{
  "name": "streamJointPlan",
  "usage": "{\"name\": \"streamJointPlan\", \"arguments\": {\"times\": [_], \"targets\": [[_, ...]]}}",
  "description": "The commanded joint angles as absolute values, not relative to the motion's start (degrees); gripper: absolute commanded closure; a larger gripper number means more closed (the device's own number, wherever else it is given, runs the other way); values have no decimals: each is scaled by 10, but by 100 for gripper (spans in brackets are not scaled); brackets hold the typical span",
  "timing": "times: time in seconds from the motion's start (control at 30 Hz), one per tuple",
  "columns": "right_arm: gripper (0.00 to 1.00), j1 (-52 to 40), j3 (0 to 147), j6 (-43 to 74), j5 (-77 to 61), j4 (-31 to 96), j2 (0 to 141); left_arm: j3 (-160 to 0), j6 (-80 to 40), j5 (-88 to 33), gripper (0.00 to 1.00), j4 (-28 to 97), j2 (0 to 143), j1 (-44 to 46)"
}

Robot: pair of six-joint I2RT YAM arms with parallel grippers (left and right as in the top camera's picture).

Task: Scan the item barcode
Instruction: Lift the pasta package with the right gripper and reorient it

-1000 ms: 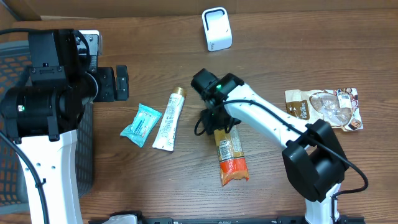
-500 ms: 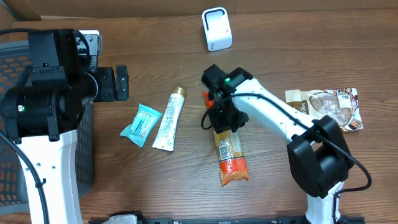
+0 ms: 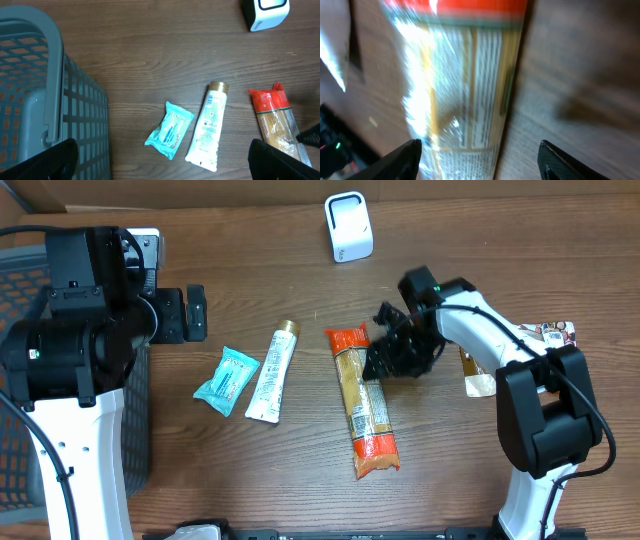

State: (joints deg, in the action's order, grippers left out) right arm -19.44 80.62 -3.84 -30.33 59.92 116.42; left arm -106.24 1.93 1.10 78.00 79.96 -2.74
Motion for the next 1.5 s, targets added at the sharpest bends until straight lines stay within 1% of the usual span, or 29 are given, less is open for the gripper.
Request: {"name": "streamJointPlan", "arguments": {"times": [0.0, 0.07, 0.17, 0.33, 0.4, 0.43, 0.47, 0.5, 0.57, 0.63, 0.73, 0.8, 0.83, 0.93, 1.07, 1.13, 1.23, 1.37, 1.47], "targets": [[22, -190, 765, -80, -368, 580, 1166, -1066, 30, 15, 0, 778, 804, -30], [20, -189, 745, -80, -392, 557, 1168, -1066, 30, 15, 0, 778, 804, -30], [20, -194, 712, -76, -449, 508, 1169, -1066, 30, 15, 0, 778, 804, -30], [20, -222, 666, 22, -463, 398, 1182, -1066, 30, 15, 0, 778, 804, -30], [23, -241, 663, 72, -463, 360, 1202, -1066, 30, 15, 1, 778, 804, -30], [27, -248, 663, 85, -463, 350, 1207, -1066, 30, 15, 1, 778, 804, -30], [35, -255, 663, 103, -461, 339, 1214, -1066, 30, 15, 0, 778, 804, -30], [48, -260, 663, 108, -462, 332, 1215, -1066, 30, 15, 1, 778, 804, -30], [61, -260, 663, 108, -463, 332, 1215, -1066, 30, 15, 0, 778, 804, -30], [72, -260, 663, 109, -467, 332, 1215, -1066, 30, 15, 1, 778, 804, -30], [80, -260, 664, 109, -475, 330, 1215, -1066, 30, 15, 0, 778, 804, -30], [89, -260, 665, 109, -480, 328, 1215, -1066, 30, 15, 1, 778, 804, -30], [96, -259, 667, 109, -482, 330, 1214, -1066, 30, 15, 1, 778, 804, -30], [96, -255, 686, 101, -477, 357, 1203, -1066, 30, 15, 0, 778, 804, -30], [96, -248, 729, 101, -373, 443, 1158, -1066, 30, 15, 0, 778, 804, -30], [96, -247, 773, 102, -258, 526, 1113, -1066, 30, 15, 0, 778, 804, -30], [96, -257, 823, 122, -120, 616, 1070, -1066, 30, 15, 1, 778, 804, -30], [96, -290, 877, 182, 92, 729, 1058, -1066, 30, 15, 0, 778, 804, -30], [96, -314, 874, 200, 167, 756, 1063, -1066, 30, 15, 0, 778, 804, -30]]}}
